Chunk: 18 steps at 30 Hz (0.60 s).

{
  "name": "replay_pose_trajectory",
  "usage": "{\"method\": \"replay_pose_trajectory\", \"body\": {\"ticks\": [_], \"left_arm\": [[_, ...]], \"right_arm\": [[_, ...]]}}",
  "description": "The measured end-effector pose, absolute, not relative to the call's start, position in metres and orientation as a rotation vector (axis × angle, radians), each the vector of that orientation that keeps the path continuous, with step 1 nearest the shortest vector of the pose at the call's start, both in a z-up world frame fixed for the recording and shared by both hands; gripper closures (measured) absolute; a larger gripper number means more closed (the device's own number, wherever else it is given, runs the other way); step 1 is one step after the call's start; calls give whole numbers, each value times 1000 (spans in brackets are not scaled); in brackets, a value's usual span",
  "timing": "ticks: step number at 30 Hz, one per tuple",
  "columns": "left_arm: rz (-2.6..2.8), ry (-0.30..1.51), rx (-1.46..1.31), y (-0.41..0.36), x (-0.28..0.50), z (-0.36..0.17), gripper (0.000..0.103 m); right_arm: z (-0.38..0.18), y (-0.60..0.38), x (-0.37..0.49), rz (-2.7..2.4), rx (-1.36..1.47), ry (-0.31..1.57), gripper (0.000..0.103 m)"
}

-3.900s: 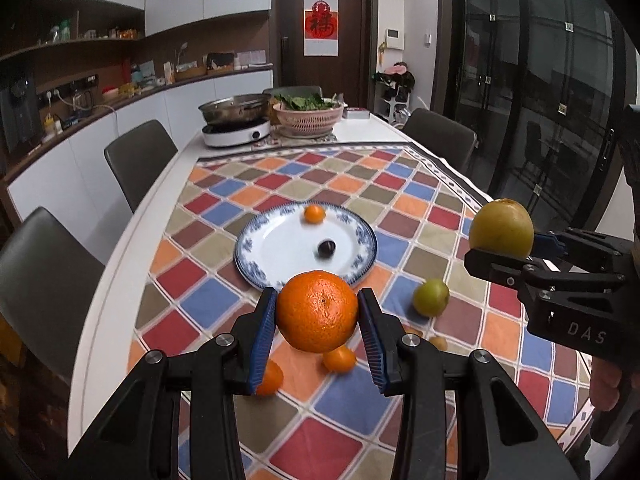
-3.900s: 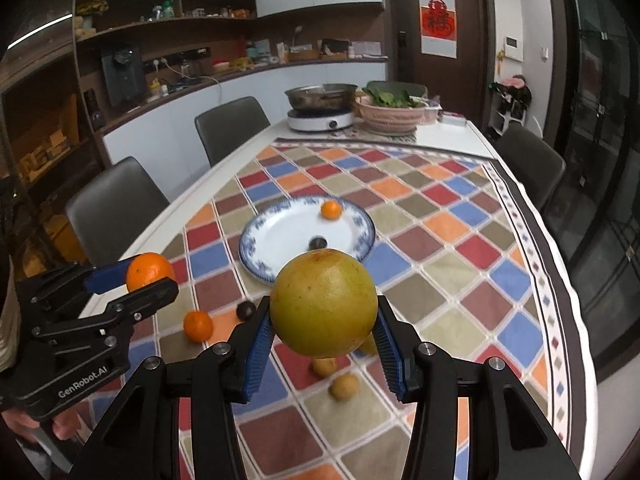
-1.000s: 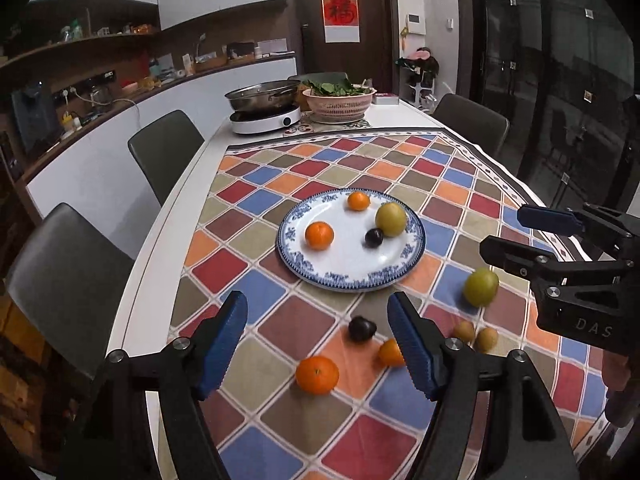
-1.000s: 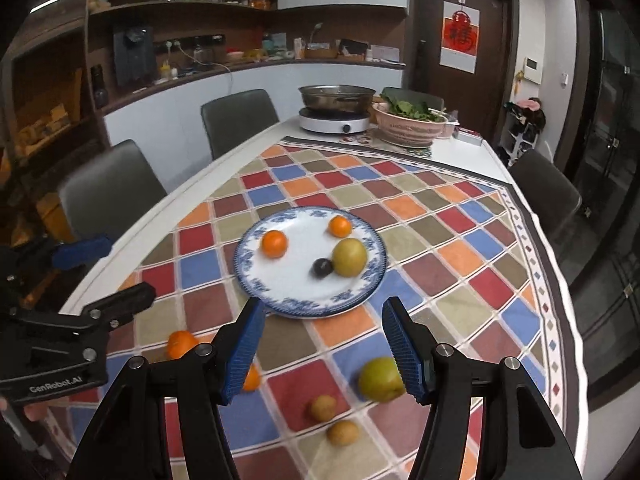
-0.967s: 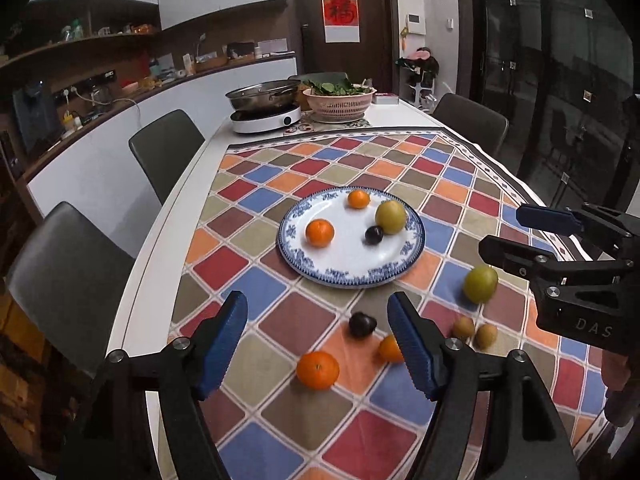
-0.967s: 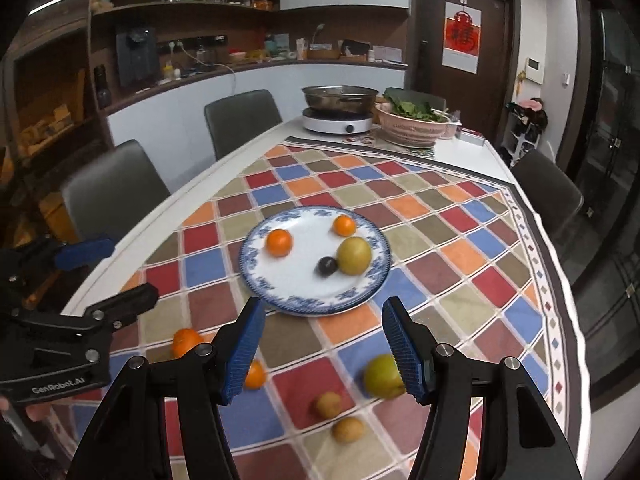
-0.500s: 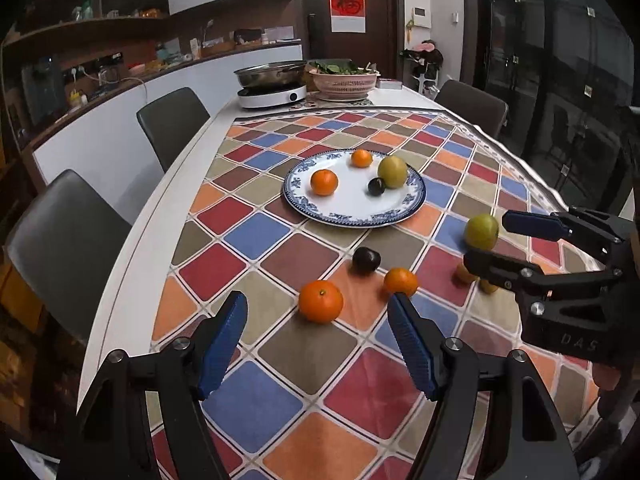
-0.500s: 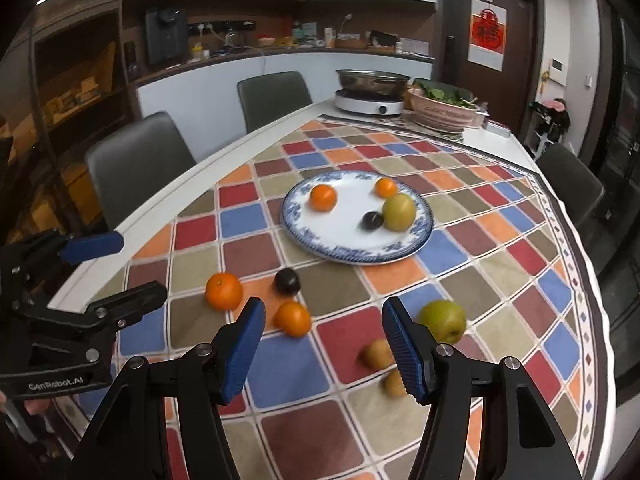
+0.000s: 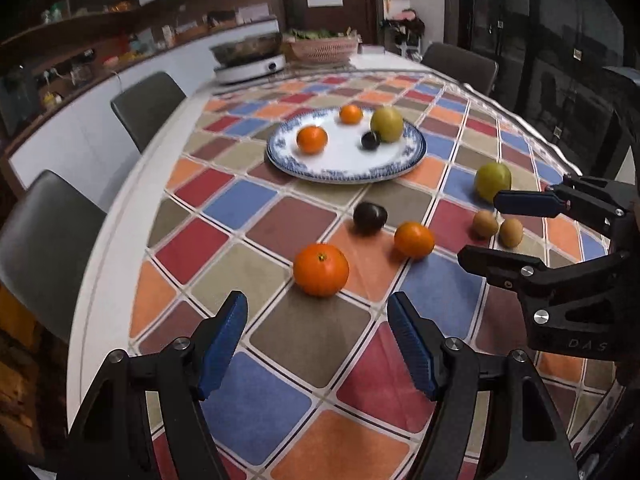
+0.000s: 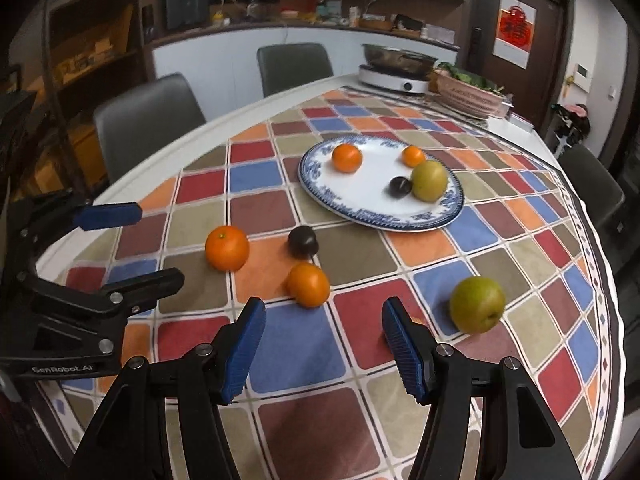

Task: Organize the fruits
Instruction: 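Grasp an orange with left tool while right tool grasps a small orange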

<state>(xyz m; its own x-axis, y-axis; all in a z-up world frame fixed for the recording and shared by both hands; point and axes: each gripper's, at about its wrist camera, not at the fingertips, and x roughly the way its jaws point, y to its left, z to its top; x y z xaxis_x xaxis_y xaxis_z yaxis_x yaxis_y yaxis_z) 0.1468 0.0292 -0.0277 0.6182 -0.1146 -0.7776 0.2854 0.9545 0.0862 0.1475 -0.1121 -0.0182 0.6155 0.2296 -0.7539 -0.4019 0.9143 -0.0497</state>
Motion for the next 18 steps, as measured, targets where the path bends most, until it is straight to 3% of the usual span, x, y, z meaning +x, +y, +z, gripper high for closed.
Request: {"method": "replay_pose_trajectory", "body": {"ticks": [14,18], "left_arm": [[-286,922,217,27,179,-48,31],[-292,928,222,26,186,-52,38]], "right_arm": [[-43,-98,177,408,-267,951,46],[-49,-94,185,423,-287,970,47]]}}
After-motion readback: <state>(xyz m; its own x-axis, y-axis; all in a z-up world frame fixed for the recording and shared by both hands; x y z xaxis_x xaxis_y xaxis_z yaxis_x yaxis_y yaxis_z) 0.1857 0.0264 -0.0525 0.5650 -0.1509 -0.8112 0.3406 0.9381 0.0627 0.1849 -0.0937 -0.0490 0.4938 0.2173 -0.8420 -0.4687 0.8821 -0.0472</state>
